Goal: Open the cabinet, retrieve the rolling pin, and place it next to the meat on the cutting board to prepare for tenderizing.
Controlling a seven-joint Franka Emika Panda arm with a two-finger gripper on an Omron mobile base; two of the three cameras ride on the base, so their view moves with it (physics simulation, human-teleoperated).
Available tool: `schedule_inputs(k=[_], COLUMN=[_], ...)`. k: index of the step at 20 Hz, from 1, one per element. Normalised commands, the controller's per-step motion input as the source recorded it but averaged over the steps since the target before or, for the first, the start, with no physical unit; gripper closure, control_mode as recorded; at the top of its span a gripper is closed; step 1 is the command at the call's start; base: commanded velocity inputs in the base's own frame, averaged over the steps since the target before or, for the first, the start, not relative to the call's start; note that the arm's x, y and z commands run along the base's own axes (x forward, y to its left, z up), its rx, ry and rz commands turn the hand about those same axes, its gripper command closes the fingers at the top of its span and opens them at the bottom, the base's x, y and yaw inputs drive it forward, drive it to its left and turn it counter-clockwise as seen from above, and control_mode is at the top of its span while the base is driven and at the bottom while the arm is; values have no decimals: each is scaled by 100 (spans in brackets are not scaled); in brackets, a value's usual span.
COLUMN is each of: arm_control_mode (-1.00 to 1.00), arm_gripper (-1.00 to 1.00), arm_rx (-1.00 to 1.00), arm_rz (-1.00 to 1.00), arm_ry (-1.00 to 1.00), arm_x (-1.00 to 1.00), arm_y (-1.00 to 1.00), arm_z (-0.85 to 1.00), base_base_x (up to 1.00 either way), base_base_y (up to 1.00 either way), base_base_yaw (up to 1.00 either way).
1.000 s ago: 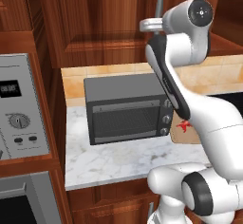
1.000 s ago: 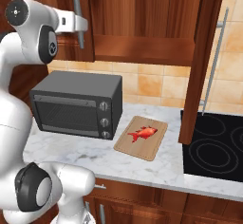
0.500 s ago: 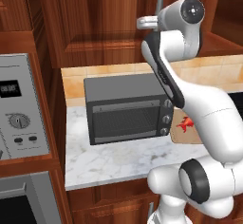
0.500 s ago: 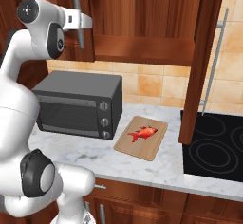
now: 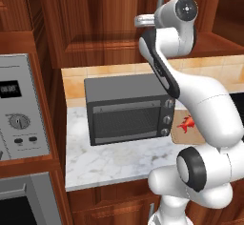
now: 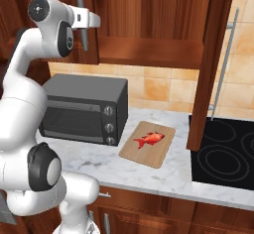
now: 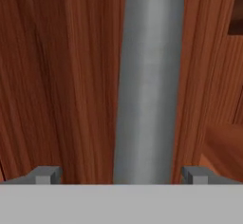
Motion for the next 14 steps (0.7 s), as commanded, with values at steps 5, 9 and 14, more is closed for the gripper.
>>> schedule_inputs(k=[5, 9, 14], arm_control_mode=[-100, -100, -100], arm_gripper=[-100, 100, 100], arm_rx=[0, 0, 0], arm_rz=[2, 4, 4], arm_ry=[-5, 0, 0], arm_x=[25, 30, 35], arm_y=[-3, 0, 0], arm_z=[12, 7, 0], base_base_x=[0, 0, 0], base_base_y=[0, 0, 0], base_base_yaw=[0, 0, 0])
